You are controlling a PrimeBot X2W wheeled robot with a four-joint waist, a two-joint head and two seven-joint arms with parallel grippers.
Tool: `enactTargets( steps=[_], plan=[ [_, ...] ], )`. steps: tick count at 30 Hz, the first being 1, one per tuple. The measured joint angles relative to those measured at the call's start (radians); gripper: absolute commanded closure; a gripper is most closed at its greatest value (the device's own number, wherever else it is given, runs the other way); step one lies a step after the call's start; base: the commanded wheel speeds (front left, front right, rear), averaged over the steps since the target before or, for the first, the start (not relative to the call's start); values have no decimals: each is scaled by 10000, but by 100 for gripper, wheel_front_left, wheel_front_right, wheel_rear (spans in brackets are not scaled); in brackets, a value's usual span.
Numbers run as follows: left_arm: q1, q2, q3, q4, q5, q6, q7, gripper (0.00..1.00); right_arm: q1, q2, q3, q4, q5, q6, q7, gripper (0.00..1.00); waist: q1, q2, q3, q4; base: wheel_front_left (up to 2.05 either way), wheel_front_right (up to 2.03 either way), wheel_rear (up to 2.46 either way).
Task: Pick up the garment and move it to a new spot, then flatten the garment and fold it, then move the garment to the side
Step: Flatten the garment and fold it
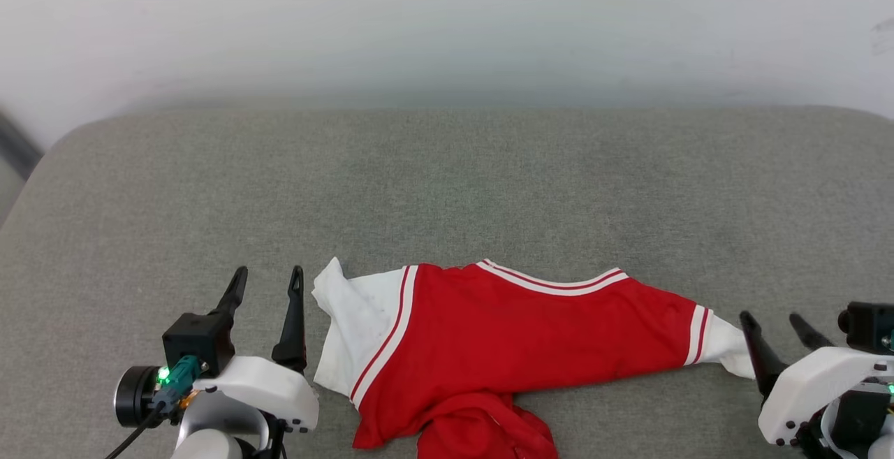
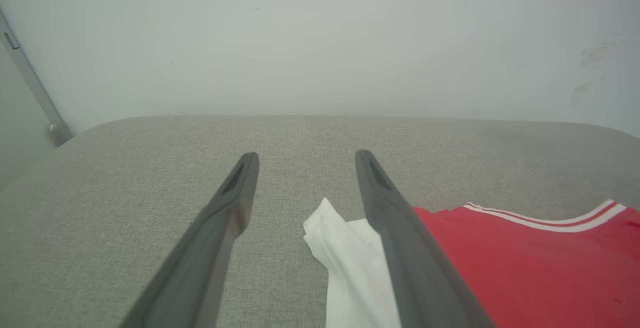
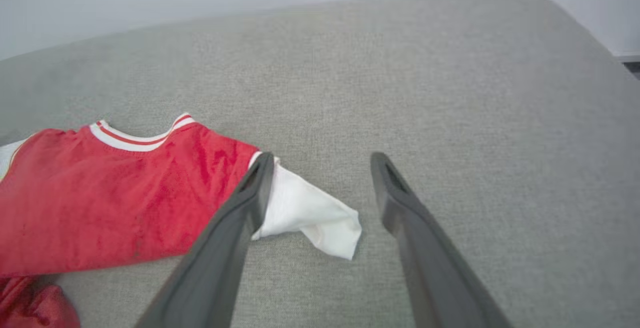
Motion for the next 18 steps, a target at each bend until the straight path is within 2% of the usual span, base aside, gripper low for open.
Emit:
enactTargets(
  steps=[4,9,15,18],
  plan=[
    [199,104,21,-82,-65,81,163,0,193,4,207,-604,-591,-2,-1289,0,0,0,-222,-43,0,0,0],
    [485,268,36,-144,-142,169,516,0,515,408,688,-1141,-869,0,-2439,0,0,0,-539,-78,0,0,0],
    [692,499,94,-274,-437,163,1076,0,1020,671,1223,-1611,-871,0,-2941,0,-1,0,-743,-290,0,0,0],
    [654,621,23,-230,-554,-4,1540,0,1206,761,1325,-1856,-846,0,-3022,0,-1,0,-733,-434,0,0,0]
  ],
)
